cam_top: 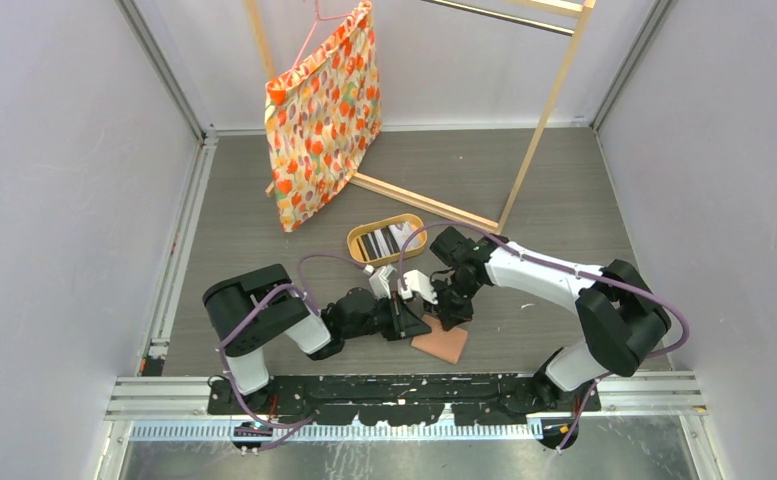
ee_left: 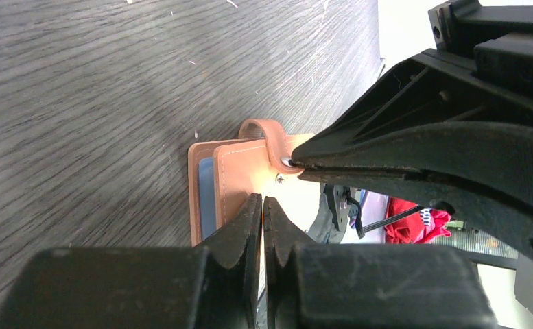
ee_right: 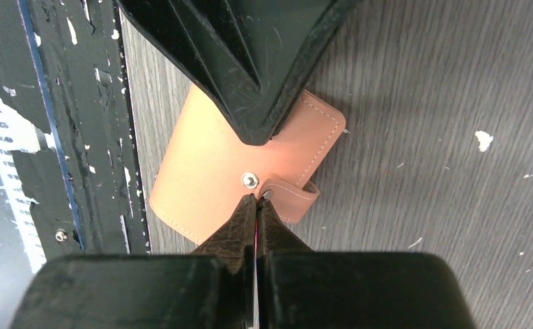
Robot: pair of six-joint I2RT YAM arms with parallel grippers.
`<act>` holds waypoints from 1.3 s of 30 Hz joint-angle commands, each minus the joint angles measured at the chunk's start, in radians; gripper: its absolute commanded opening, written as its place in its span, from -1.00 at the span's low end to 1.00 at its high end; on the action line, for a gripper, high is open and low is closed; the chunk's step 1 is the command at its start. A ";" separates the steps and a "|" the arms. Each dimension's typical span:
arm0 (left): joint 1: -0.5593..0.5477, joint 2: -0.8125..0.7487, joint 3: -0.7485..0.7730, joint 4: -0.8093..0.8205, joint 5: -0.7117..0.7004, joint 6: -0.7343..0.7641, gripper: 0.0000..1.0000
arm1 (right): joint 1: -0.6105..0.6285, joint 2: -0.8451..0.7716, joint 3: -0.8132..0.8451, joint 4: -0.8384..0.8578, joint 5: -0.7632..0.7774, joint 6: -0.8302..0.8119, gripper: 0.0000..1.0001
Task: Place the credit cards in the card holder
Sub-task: Close the card holder at the center of the board.
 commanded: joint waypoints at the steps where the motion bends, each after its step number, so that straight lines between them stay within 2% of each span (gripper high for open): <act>1: 0.001 -0.009 -0.019 -0.025 -0.027 0.016 -0.86 | 0.035 -0.014 -0.001 0.026 0.004 0.024 -0.98; 18: -0.001 -0.025 -0.025 -0.025 -0.033 0.014 -0.87 | 0.089 -0.024 0.004 0.001 0.007 0.021 -0.98; 39: -0.001 -0.030 -0.028 -0.025 -0.030 0.013 -0.87 | 0.216 -0.029 -0.021 -0.069 0.094 -0.063 -0.98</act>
